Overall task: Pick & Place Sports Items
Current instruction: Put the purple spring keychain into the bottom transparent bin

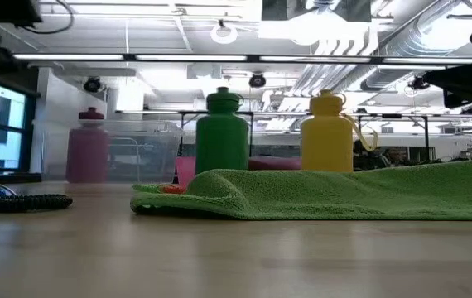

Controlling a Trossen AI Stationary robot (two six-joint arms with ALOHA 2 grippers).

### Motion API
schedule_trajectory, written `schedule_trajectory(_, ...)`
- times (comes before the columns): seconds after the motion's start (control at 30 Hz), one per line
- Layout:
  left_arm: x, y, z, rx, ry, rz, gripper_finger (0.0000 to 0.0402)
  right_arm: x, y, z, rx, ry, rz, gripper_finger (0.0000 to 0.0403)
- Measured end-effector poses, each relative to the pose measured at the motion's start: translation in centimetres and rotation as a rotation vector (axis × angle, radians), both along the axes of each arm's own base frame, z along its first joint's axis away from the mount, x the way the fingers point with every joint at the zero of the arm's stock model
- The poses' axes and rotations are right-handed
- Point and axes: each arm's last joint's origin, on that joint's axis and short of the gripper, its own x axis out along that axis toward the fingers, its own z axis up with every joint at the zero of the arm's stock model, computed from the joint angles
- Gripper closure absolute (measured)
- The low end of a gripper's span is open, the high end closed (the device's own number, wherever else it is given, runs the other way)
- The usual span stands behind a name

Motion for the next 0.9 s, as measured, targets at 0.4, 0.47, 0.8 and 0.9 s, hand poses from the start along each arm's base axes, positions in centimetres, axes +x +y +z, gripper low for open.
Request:
schedule_trajectory(0.4, -4.2, -0.4, -0.1, -0.022, 0.053, -0.153, 0.0402, 0.0, 0.0, 0.0, 0.000, 0.000, 0.000, 0.0402)
schedule_trajectory(0.47, -4.5, -0.5, -0.2, -0.015, 0.052, -0.171, 0.0401, 0.0, 0.0, 0.0, 0.000, 0.000, 0.000, 0.0402)
schedule_trajectory(0.8, -4.7, -0.9, -0.2, 0.054, 0.018, -0.247, 0.0352, 0.0, 0.0, 0.0, 0.000, 0.001, 0.000, 0.0402)
schedule_trajectory(0.9, -4.8, -1.0, -0.2, 0.055, 0.017, -0.266, 0.0312, 0.0, 0.0, 0.0, 0.000, 0.001, 0.000, 0.0402)
